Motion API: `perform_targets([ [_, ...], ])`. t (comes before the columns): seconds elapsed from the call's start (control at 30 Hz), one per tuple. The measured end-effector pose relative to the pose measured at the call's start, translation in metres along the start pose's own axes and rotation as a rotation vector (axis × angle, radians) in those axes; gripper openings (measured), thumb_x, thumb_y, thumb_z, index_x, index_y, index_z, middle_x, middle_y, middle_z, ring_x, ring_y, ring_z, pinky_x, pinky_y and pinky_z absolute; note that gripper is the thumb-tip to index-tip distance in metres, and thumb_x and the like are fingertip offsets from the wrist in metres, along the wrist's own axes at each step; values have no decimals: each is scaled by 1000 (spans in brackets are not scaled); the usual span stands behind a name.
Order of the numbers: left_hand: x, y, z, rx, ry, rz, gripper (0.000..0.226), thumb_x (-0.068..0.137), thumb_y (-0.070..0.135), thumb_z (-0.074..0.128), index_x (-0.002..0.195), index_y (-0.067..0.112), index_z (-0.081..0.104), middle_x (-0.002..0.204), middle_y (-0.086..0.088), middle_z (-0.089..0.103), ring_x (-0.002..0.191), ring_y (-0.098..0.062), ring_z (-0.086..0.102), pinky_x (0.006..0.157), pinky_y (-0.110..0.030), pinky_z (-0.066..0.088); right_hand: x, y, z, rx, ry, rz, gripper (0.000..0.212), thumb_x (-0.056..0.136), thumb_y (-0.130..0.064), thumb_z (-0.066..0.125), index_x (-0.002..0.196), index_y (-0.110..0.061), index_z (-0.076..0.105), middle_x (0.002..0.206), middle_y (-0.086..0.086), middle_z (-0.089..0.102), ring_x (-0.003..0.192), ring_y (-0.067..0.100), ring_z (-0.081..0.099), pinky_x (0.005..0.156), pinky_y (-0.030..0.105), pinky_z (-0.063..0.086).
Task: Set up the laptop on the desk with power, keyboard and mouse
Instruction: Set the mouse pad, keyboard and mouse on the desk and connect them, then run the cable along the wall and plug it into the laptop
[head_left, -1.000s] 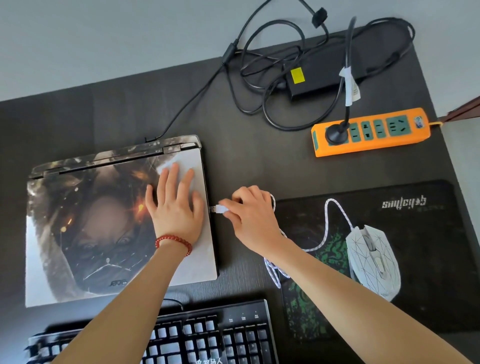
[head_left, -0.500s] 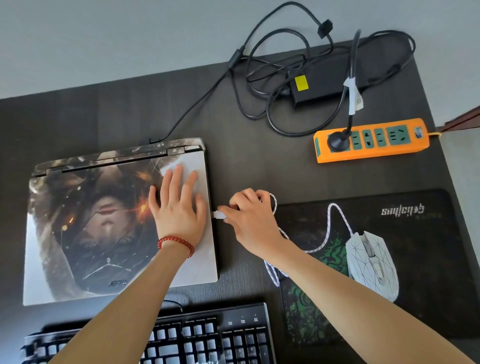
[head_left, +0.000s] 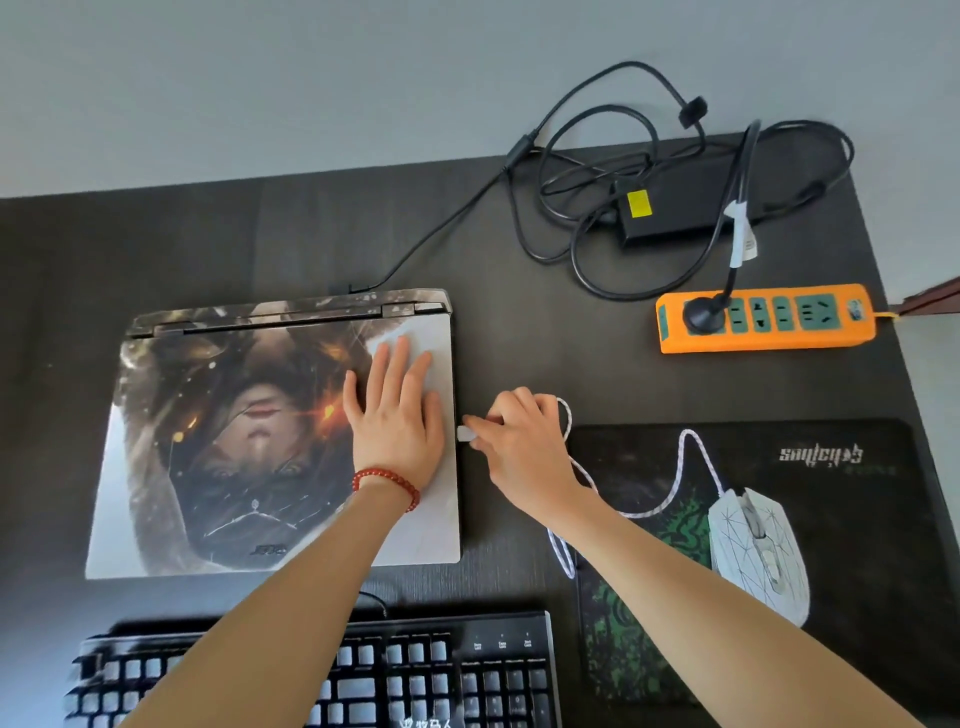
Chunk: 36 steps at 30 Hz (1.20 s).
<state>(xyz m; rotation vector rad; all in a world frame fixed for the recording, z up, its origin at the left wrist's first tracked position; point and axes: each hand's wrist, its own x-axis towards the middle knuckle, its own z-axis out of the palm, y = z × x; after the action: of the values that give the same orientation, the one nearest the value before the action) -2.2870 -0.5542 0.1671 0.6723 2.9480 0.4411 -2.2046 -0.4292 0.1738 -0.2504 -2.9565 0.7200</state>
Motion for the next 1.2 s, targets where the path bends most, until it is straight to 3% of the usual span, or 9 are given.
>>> perform_targets([
  [0.2,-7,-4,-30,-204,-103,-78,42,90,12,45,132,17,44,149,-4,31,142,-21,16,115,-47,3,-19,-26,-26,-61,-81,32,47,80,-15,62,126,-12,51,117,7,59,117,26,51,99,47,36],
  [0.37,-104,-39,-76,-294,110,-338,37,84,10,54,120,13,53,134,-10,48,126,-30,40,108,-51,23,-99,-56,-34,62,-36,-74,32,78,-12,65,110,-13,64,107,6,64,102,27,60,92,46,47],
  [0.53,-223,-114,-92,-118,66,-562,51,84,27,59,133,21,43,147,-11,32,135,-31,26,110,-57,15,-167,-94,-11,-96,-167,-216,43,72,-44,67,112,-28,63,116,4,64,115,30,57,98,66,32],
  [0.6,-255,-143,-91,-61,-31,-611,63,85,43,55,140,31,29,154,-7,16,141,-28,11,111,-57,8,-179,-111,2,-198,-349,-256,62,70,-62,57,126,-36,47,138,9,49,131,37,40,100,71,18],
  [0.67,-285,-175,-90,-11,-182,-641,70,85,56,45,144,38,10,157,0,-3,143,-23,-7,112,-56,1,-187,-130,22,-271,-449,-280,78,71,-71,48,138,-42,22,156,10,10,142,42,5,101,72,-9],
  [0.73,-301,-199,-85,-17,-300,-650,71,88,59,36,143,39,-3,156,5,-14,142,-21,-17,113,-55,-3,-194,-138,41,-314,-464,-246,85,72,-74,43,141,-44,2,149,6,-25,136,38,-28,96,67,-27],
  [0.83,-306,-226,-82,-34,-327,-541,66,92,52,29,143,34,-10,155,7,-18,141,-23,-20,114,-53,-4,-197,-151,59,-339,-455,-132,89,74,-73,45,139,-47,-10,144,6,-36,127,35,-43,97,63,-27],
  [1.07,-296,-282,-104,-177,-91,-384,57,89,28,54,139,9,33,150,-14,25,138,-33,18,109,-48,28,-189,-184,76,-369,-484,-15,89,74,-70,49,136,-52,-12,143,2,-39,127,29,-45,103,62,-19],
  [1.2,-308,-304,-115,-258,-82,-456,45,80,30,68,112,5,50,115,-15,48,96,-30,49,82,-39,45,-188,-187,73,-404,-517,9,89,74,-69,51,137,-53,-11,144,1,-37,128,27,-45,105,61,-17],
])
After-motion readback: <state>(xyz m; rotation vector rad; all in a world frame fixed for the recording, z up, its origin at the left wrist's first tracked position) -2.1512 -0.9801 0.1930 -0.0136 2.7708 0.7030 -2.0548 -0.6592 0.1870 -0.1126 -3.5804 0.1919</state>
